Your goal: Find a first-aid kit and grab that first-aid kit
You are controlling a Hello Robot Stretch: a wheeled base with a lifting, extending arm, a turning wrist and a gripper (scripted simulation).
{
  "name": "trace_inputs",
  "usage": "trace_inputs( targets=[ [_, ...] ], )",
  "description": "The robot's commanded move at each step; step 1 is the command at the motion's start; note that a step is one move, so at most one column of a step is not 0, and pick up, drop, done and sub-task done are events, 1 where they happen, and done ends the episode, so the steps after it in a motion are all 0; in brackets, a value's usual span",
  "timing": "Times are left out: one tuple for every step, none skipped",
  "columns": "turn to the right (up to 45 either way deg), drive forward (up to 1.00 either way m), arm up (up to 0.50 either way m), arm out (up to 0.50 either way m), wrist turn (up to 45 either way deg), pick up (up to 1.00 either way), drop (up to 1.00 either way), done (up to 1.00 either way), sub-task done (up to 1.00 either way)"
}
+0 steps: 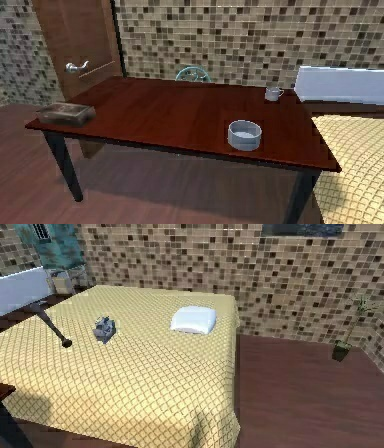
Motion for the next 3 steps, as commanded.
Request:
trace_inputs(
  targets=[
    [-21.0, 0.0, 0.0, 0.0, 0.0, 0.0, 0.0, 0.0, 0.0],
    [45.0, 0.0, 0.0, 0.0, 0.0, 0.0, 0.0, 0.0, 0.0],
    [12.0, 0.0, 0.0, 0.0, 0.0, 0.0, 0.0, 0.0, 0.0]
  ],
)
